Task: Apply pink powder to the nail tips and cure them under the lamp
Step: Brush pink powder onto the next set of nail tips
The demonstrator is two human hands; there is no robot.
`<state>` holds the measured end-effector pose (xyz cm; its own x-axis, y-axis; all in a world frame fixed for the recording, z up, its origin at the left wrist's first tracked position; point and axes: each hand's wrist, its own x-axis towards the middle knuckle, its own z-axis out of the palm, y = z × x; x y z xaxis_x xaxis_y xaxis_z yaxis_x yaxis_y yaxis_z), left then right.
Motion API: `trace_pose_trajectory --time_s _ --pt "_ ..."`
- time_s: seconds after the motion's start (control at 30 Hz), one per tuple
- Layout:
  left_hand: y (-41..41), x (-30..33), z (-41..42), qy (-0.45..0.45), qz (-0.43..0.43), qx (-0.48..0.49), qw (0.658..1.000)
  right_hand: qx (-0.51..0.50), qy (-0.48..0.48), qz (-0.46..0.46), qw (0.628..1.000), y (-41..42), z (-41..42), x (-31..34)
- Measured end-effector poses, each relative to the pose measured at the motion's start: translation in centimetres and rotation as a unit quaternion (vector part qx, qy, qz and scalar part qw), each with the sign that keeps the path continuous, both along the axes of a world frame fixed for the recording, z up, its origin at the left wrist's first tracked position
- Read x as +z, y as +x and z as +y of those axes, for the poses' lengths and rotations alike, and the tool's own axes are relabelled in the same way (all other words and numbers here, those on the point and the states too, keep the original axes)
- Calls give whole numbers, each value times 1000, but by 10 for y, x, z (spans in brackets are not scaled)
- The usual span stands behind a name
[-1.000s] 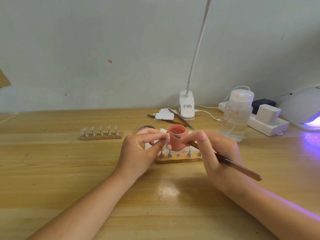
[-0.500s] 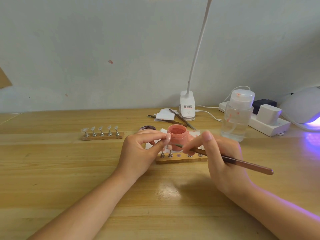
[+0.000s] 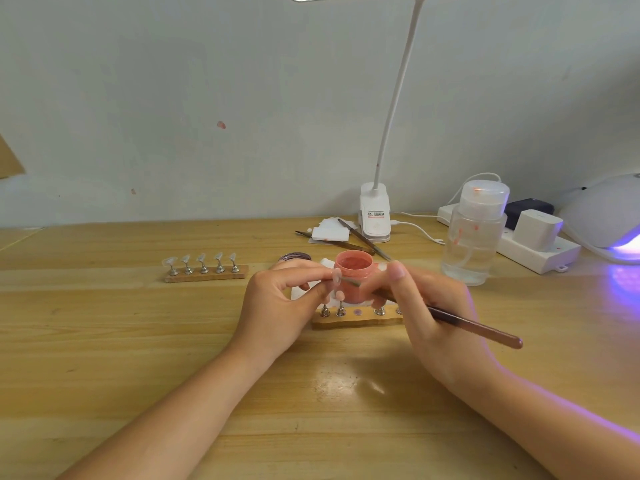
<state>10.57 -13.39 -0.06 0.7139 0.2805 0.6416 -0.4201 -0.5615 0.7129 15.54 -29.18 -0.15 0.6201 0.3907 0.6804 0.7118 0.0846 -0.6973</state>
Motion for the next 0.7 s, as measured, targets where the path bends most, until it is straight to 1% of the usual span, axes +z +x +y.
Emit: trace_pose_trajectory --time_s 0.07,0.1,0.17,0.23,0.33,0.4,0.5,0.57,0.63,0.7 --pt "1 -1 0 -5 3 4 1000 11 30 22 999 -1 -2 0" --pt "1 -1 0 -7 6 4 1000 11 40 16 999 -1 -2 0" --pt "1 -1 1 -5 9 3 1000 4 21 -13 1000 0 -1 0" --pt "0 -1 1 -1 10 -1 1000 0 -9 -14 1000 0 0 -1" --pt "0 -1 0 -6 14 4 1000 9 20 14 1000 -2 -3 -2" --pt "0 -1 0 -10 17 7 1000 4 32 -6 999 -3 -4 -1" --pt "0 -1 0 -6 19 7 1000 -9 -4 -43 999 -1 -2 -1" --pt "-1 -1 0 -5 22 11 1000 0 -13 -16 1000 -1 -2 -2" --pt "-1 -1 0 -10 23 13 1000 9 10 15 1000 -2 -4 -3" --pt "-1 0 -1 -13 23 15 1000 0 28 -9 1000 -1 -4 -3"
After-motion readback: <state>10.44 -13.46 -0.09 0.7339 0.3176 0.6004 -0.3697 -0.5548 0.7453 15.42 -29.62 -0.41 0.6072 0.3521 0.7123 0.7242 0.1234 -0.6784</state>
